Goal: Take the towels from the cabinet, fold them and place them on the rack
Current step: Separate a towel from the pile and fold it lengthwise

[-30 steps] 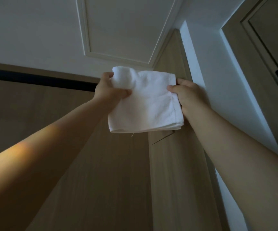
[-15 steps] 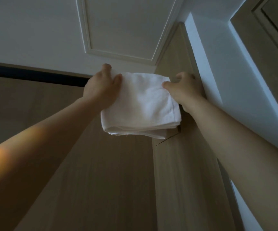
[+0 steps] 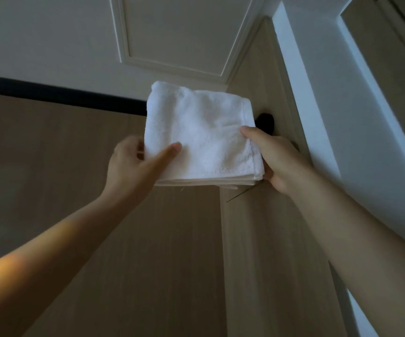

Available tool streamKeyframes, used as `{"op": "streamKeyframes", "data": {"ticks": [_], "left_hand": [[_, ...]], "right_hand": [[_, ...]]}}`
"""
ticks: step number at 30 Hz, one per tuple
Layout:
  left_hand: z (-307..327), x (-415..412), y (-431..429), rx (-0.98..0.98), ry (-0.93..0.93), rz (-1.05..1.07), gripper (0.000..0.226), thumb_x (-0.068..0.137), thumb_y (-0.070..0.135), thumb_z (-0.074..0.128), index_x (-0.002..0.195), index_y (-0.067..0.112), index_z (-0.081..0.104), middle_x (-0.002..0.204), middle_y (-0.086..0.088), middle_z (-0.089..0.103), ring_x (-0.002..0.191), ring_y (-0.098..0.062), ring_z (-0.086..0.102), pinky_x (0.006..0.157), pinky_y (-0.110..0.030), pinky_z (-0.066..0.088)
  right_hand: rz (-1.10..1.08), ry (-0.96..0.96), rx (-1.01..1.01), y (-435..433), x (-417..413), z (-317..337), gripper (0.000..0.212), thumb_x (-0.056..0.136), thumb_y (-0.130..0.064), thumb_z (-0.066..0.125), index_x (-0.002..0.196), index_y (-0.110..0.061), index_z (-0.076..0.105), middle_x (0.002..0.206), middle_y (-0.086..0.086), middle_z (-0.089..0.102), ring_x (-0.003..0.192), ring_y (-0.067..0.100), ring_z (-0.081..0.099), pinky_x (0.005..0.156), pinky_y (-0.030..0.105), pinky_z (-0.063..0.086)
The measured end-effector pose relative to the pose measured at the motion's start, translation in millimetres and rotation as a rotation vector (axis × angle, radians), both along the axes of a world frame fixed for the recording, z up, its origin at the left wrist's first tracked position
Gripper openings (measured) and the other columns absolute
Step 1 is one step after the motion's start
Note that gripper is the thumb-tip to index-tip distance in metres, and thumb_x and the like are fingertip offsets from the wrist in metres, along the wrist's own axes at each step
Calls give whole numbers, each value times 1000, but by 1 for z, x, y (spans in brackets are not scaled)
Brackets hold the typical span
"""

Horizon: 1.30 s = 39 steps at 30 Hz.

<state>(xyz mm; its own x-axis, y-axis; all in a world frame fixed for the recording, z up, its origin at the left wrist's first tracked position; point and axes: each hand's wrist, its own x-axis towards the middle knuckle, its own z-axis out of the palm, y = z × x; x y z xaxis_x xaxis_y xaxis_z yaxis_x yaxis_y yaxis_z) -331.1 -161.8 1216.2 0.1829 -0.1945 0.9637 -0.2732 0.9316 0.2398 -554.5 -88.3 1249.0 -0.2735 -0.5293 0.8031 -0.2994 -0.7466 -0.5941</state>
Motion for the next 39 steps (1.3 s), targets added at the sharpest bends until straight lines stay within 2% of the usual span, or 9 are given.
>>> {"op": "streamKeyframes", "data": {"ticks": [5, 8, 13, 17, 20, 24, 28, 32, 39], "left_hand": [[16, 6, 1, 215, -207, -285, 41, 81, 60, 63, 94, 23, 71, 84, 10, 75, 75, -7, 72, 64, -20, 55], [19, 8, -1, 269, -258, -441, 38, 84, 54, 64, 98, 19, 68, 86, 9, 75, 79, -11, 73, 73, -28, 55], [17, 15, -3, 338, -289, -508, 45, 82, 55, 65, 105, 17, 69, 97, 1, 75, 92, -19, 72, 86, -40, 55], [17, 18, 0, 428, -349, -637, 56, 76, 54, 69, 117, 16, 66, 112, -5, 72, 105, -25, 68, 98, -46, 50], [15, 19, 1, 432, -316, -663, 47, 77, 51, 72, 110, 18, 67, 107, -3, 73, 101, -23, 70, 91, -42, 55], [9, 24, 3, 369, -308, -598, 43, 77, 55, 70, 102, 21, 71, 103, 0, 74, 97, -19, 71, 86, -38, 55], [1, 28, 5, 312, -283, -554, 66, 74, 77, 49, 103, 23, 72, 102, -7, 74, 97, -21, 70, 84, -37, 52], [-6, 28, 6, 348, -333, -541, 75, 82, 80, 28, 100, 22, 73, 98, -10, 72, 90, -21, 68, 84, -40, 53], [-2, 32, 21, 412, -291, -629, 67, 65, 80, 60, 106, 28, 72, 108, -4, 73, 100, -21, 70, 86, -40, 55]], "right_hand": [[103, 51, -14, 1, 0, -5, 26, 94, -41, 62, 105, -20, 71, 99, -3, 77, 94, 15, 72, 88, 33, 55], [286, 89, 78, 4, -4, -10, 26, 95, -39, 60, 112, -21, 68, 106, -2, 76, 96, 14, 73, 80, 33, 59], [273, 147, 166, 2, -10, -19, 38, 81, -54, 66, 112, -31, 67, 104, -8, 76, 96, 12, 73, 95, 38, 45], [310, 137, 199, 1, -9, -23, 42, 68, -58, 73, 102, -33, 73, 102, -7, 76, 95, 14, 71, 94, 32, 46], [275, 133, 208, 2, -6, -26, 34, 65, -64, 73, 90, -41, 76, 98, -12, 75, 95, 10, 62, 83, 28, 39], [250, 153, 190, 2, -3, -31, 57, 72, -62, 70, 123, -38, 62, 119, -9, 70, 115, 14, 61, 104, 40, 38], [179, 41, 8, 12, 2, -31, 18, 87, -41, 67, 96, -27, 75, 103, -1, 72, 101, 18, 67, 89, 34, 54], [0, 130, 2, 20, 5, -26, 21, 91, -36, 64, 103, -21, 71, 107, 1, 72, 104, 19, 67, 94, 40, 55], [23, 124, 118, 6, 7, -43, 39, 90, -42, 64, 124, -22, 62, 127, -3, 64, 121, 18, 57, 106, 44, 43]]}}
